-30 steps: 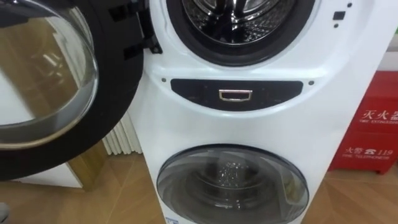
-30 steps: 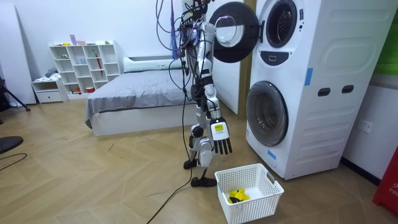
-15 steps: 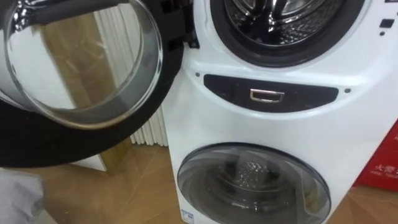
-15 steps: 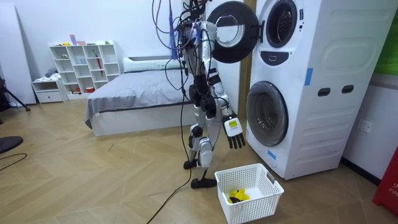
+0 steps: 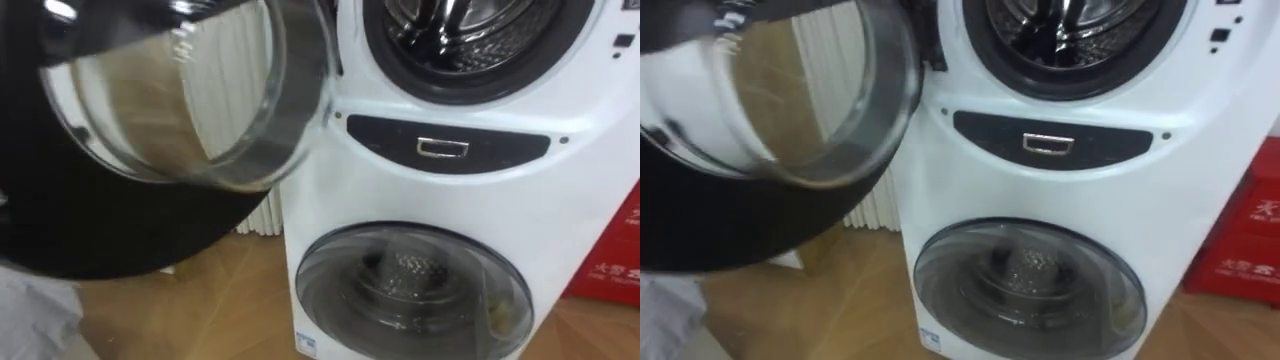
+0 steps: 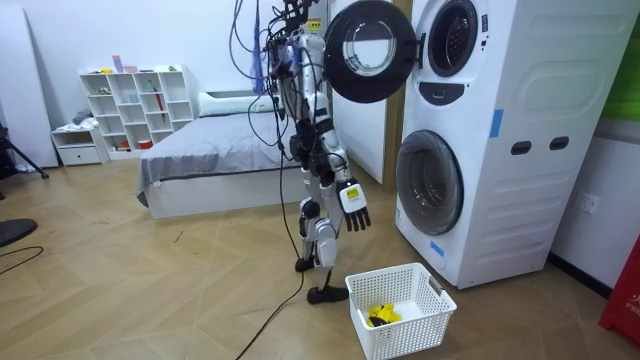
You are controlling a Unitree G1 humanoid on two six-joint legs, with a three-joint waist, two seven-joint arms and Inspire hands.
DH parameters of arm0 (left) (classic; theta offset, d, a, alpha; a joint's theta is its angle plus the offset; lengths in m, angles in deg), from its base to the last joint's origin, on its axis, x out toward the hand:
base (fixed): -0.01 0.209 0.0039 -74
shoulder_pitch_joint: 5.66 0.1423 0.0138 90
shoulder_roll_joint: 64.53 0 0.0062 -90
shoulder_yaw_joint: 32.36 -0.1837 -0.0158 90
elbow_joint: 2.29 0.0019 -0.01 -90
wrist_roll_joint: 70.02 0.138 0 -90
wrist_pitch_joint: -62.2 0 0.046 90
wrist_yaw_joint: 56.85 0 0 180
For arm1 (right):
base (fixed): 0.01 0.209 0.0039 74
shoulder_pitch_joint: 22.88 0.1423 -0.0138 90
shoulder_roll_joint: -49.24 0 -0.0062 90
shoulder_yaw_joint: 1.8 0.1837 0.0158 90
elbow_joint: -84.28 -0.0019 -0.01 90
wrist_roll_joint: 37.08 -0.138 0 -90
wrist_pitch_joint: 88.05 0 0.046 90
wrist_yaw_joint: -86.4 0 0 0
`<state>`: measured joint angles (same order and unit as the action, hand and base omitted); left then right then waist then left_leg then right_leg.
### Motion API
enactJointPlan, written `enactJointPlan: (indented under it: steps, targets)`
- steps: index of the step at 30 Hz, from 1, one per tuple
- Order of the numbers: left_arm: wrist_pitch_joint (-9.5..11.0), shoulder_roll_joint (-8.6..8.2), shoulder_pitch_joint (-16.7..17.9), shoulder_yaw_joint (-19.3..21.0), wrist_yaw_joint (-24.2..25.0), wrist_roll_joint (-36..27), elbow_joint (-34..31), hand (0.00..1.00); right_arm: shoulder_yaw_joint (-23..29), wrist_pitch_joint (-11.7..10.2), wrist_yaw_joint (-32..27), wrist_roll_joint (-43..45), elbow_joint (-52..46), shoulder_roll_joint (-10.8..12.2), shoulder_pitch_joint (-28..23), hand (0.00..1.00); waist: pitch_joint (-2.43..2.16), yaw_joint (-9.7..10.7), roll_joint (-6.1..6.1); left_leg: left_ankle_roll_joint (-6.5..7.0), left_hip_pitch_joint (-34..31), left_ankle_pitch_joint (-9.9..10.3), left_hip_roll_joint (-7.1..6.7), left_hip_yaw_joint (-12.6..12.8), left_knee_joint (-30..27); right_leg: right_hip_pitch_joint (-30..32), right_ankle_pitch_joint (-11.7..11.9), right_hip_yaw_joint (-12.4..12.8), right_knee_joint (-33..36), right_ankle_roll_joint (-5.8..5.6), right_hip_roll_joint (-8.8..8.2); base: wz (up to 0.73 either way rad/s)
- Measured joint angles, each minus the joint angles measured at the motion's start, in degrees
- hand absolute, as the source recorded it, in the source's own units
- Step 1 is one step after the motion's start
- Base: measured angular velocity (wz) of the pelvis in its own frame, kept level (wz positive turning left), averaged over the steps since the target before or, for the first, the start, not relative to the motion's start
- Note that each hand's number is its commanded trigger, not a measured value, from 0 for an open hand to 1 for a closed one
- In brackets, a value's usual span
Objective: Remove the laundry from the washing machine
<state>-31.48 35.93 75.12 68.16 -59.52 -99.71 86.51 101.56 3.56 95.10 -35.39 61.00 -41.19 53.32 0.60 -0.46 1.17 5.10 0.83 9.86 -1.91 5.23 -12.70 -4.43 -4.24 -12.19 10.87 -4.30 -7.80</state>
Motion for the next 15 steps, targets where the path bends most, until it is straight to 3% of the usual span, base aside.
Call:
enactJointPlan:
  steps: [1,3,5,8,10,12,15]
  targets:
    - [-0.04,-2.37,0.23,-3.37,0.22,3.17,-2.68,0.00,-1.14,0.88,0.17,0.03,-0.06,0.68,1.22,0.00,0.02,0.83,-0.72,0.39,-0.51,0.12,0.32,2.30,0.05,0.91,0.05,1.00,0.46,0.02,-0.22,-0.25]
    - [-0.26,-5.15,0.41,-6.10,0.47,5.17,-4.51,0.00,-3.15,1.05,0.17,-0.32,-0.14,0.97,2.73,0.00,0.09,2.57,-0.85,0.52,-0.72,0.02,0.35,4.29,0.04,1.80,0.25,1.36,0.73,-0.18,-0.27,-0.48]
    - [-0.59,-5.83,0.41,-8.64,1.08,5.23,-6.65,0.00,-5.20,1.46,-0.05,-0.23,0.04,1.04,3.59,0.00,0.06,4.32,-0.83,0.65,-0.69,0.03,0.23,5.12,-0.02,2.11,0.43,0.65,0.60,-0.25,-0.23,-0.37]
    - [-0.97,-6.17,0.45,-16.75,3.87,5.56,-8.52,0.00,-7.62,2.36,-0.84,-0.16,0.12,1.31,3.62,0.00,-0.05,7.61,-0.52,0.91,-0.58,0.14,0.19,5.83,0.12,2.22,0.92,0.64,-0.02,-0.21,-0.21,-0.20]
    - [-1.12,-8.89,0.44,-18.64,3.55,5.52,-10.04,0.00,-7.96,2.52,-1.07,-0.16,0.43,1.72,3.59,0.00,-0.18,9.48,-0.14,0.94,-0.64,0.21,0.26,6.73,0.60,2.75,0.83,0.62,-0.25,-0.37,-0.19,-0.20]
    - [-1.10,-9.09,0.41,-21.66,4.98,5.34,-11.73,0.00,-9.31,2.94,-1.20,-0.47,0.94,1.72,3.78,0.00,-0.31,10.20,0.03,0.81,-0.12,0.01,0.28,6.98,1.45,2.81,0.77,0.67,-0.34,-0.46,-0.05,-0.12]
    - [-1.11,-11.80,0.29,-28.31,9.35,4.84,-12.71,0.00,-11.29,3.04,-1.06,-1.74,3.25,1.76,6.39,0.00,-0.20,11.62,-0.15,0.65,1.04,-0.19,0.37,7.73,2.41,2.49,0.29,0.84,-0.39,-0.66,0.13,-0.15]
